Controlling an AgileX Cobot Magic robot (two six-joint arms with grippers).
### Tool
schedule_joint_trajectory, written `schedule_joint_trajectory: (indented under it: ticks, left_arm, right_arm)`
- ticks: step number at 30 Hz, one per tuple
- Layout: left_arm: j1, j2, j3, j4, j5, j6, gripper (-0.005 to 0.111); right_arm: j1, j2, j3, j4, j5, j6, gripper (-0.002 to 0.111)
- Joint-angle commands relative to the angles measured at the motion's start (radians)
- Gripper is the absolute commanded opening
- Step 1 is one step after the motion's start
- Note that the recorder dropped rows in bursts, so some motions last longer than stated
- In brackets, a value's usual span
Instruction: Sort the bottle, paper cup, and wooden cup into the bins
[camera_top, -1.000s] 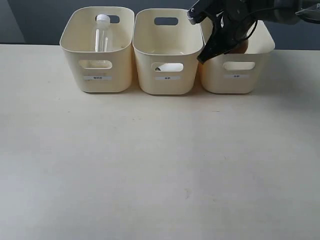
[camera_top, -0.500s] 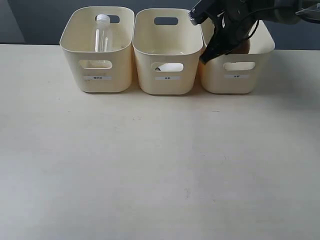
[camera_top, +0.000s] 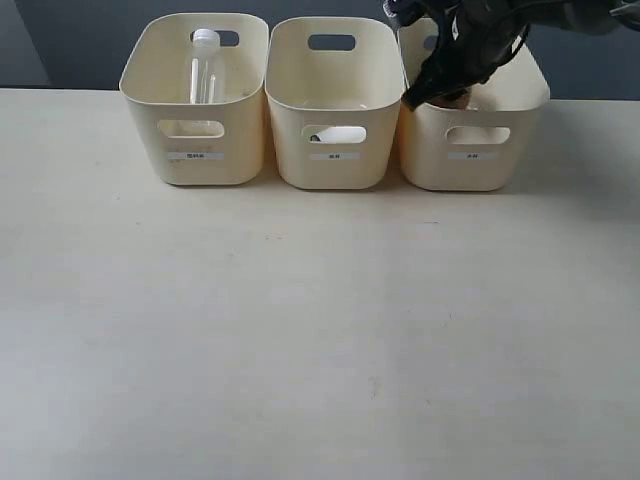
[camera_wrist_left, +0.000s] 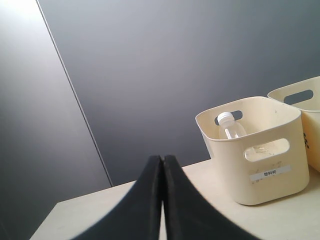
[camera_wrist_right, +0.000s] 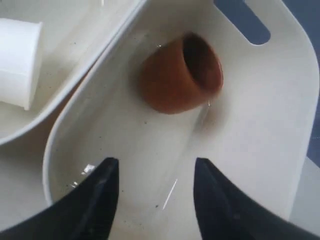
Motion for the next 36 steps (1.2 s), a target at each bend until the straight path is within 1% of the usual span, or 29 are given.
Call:
schedule_joint_trajectory:
  ticks: [1,7,9,10,11,12,14,18,22,28,36]
  left_arm:
    - [-0.001,-0.002,0.002,0.000,-0.005,-0.002,0.000]
    - [-0.001,-0.002,0.002,0.000,-0.005,-0.002,0.000]
    - [-0.001,-0.002,0.002,0.000,-0.005,-0.002,0.000]
    - [-0.001,-0.002,0.002,0.000,-0.005,-0.002,0.000]
    - [-0.001,-0.002,0.002,0.000,-0.005,-0.002,0.000]
    - [-0.001,-0.002,0.002,0.000,-0.005,-0.002,0.000]
    - [-0.001,-0.002,0.002,0.000,-0.005,-0.002,0.000]
    - [-0.001,-0.002,0.002,0.000,-0.005,-0.002,0.000]
    - [-0.001,-0.002,0.002,0.000,-0.005,-0.002,0.000]
    - [-0.001,-0.002,0.002,0.000,-0.005,-0.002,0.000]
    - [-0.001,-0.002,0.002,0.000,-0.005,-0.002,0.000]
  right_arm:
    - [-0.005,-0.048,0.002,-0.010,0.012,0.007,0.043]
    - [-0.005,-0.110,0.002,0.026,0.062,0.007,0.035]
    - [-0.005,-0.145,0.002,0.032,0.112,0.007,0.026]
    - [-0.005,-0.174,0.002,0.035,0.147,0.007,0.017]
    - [-0.005,-0.187,0.002,0.043,0.163,0.007,0.013]
    - [-0.003,-0.217,0.002,0.089,0.189,-0.028,0.005]
    - [-0.003,-0.261,0.002,0.175,0.222,-0.083,-0.001]
    - [-0.001,-0.353,0.026,0.214,0.294,-0.092,-0.001]
    - [-0.001,-0.500,0.196,0.181,0.215,-0.089,-0.001]
    - [-0.001,-0.702,0.394,0.181,0.152,-0.071,-0.001]
    - [-0.001,-0.937,0.611,0.211,0.018,-0.067,-0.001]
